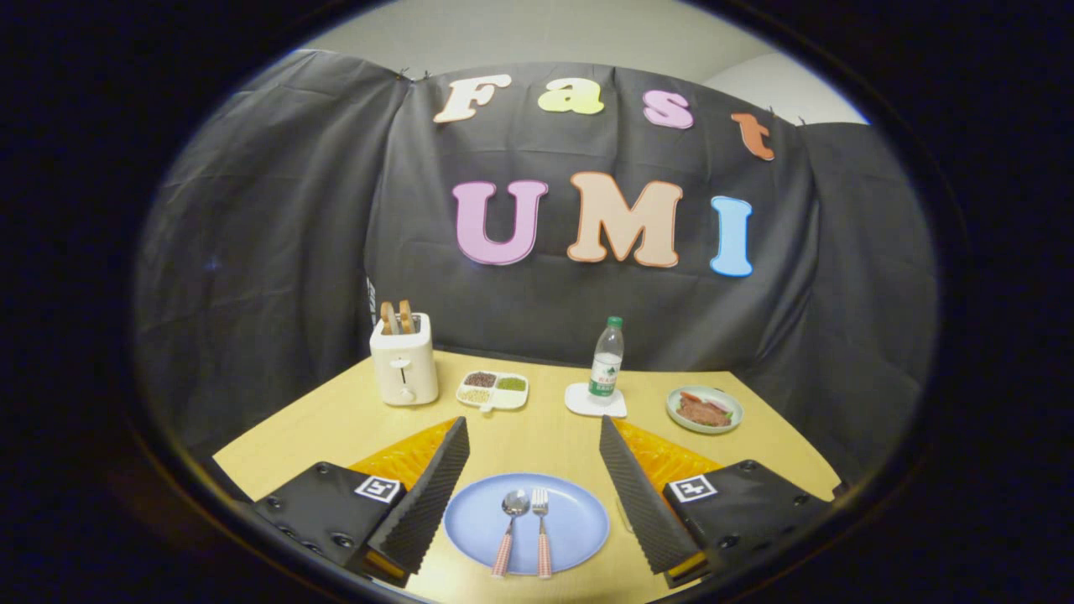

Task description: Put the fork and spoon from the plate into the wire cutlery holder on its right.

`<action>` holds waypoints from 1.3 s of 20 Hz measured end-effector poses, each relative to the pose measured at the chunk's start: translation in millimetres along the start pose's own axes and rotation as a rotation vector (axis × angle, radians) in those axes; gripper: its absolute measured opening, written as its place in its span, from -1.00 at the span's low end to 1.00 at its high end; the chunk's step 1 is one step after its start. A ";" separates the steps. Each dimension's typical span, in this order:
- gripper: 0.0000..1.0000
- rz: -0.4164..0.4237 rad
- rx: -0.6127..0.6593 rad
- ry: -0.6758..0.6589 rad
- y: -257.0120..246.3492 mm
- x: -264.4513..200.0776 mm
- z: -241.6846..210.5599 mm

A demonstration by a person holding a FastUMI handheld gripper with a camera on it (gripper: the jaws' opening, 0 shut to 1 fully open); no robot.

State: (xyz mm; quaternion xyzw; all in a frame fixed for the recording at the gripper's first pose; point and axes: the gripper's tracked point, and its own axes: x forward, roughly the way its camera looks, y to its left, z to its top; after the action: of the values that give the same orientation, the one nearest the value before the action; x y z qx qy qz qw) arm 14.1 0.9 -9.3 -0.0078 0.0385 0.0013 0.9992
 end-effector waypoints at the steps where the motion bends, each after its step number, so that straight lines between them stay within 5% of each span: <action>1: 0.98 -0.006 -0.005 0.019 -1.8 0.8 -2.0; 10: 0.98 -0.060 0.005 0.292 -12.6 25.2 -52.3; 16: 0.98 -0.180 0.074 0.599 -31.3 26.2 -108.8; 26: 0.98 -0.064 -0.159 0.877 -28.1 48.7 -182.0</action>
State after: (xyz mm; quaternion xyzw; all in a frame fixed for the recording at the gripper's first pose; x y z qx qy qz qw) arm 48.8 -30.0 -194.0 -0.0858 0.4581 -0.0301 0.8843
